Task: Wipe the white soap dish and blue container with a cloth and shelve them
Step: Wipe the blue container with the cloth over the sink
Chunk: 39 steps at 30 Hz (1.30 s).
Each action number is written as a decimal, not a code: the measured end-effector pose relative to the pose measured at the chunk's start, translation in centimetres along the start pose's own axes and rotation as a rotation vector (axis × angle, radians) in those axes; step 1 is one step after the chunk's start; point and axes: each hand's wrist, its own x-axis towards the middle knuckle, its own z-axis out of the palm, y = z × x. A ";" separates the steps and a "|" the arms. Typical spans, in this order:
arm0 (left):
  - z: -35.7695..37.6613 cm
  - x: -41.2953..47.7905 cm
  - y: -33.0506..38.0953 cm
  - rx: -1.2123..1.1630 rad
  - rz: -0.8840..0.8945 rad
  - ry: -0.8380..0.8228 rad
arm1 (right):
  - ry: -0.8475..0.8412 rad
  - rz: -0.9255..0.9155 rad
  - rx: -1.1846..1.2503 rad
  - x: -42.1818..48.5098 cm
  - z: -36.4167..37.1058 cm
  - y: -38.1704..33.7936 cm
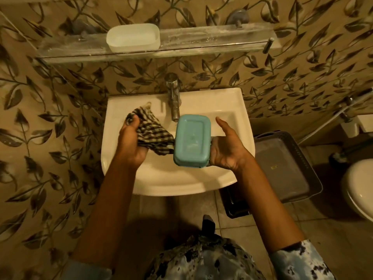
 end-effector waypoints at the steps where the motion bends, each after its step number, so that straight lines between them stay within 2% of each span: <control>1: -0.4 -0.2 0.4 -0.025 -0.006 -0.019 | -0.042 -0.029 -0.015 -0.2 0.0 0.1; 3: -0.1 -1.0 1.1 -0.056 0.033 -0.056 | -0.063 -0.135 -0.033 -0.1 -0.2 0.6; 5: 1.0 -1.8 1.4 0.017 0.181 -0.118 | -0.075 -0.236 -0.008 0.1 -0.3 1.0; 6: 1.9 -2.3 1.4 0.127 0.287 -0.162 | -0.081 -0.283 -0.015 0.2 -0.2 1.2; 8: 3.7 -3.1 1.0 0.494 0.510 -0.257 | -0.092 -0.361 -0.041 0.3 0.1 1.5; 11: 5.7 -3.8 -1.3 1.012 0.739 -0.453 | -0.071 -0.462 -0.036 0.8 0.6 1.6; 14: 5.7 -5.5 -4.1 1.271 0.838 -0.378 | -0.032 -0.555 -0.004 0.9 0.3 1.5; 17: 3.7 -7.6 -6.7 1.331 0.928 -0.375 | -0.022 -0.566 0.042 0.6 -0.5 1.4; 23: 3.6 -6.5 -7.0 1.196 1.023 -0.401 | -0.053 -0.591 -0.010 0.4 -0.8 1.5; 26: 6.5 -4.4 -4.4 1.173 0.990 -0.338 | -0.017 -0.613 -0.105 0.4 0.0 1.8; 30: 8.4 -2.7 -2.7 1.190 0.945 -0.328 | -0.023 -0.593 -0.002 0.8 -0.1 2.6; 33: 6.4 -4.2 -4.8 1.237 0.902 -0.362 | -0.026 -0.586 0.067 0.8 -0.4 2.4; 36: 3.8 -7.4 -8.7 1.284 0.979 -0.387 | -0.016 -0.562 0.063 0.9 -1.4 2.7; 39: 4.9 -8.3 -9.5 1.298 1.046 -0.378 | 0.012 -0.535 0.038 0.9 -1.9 3.3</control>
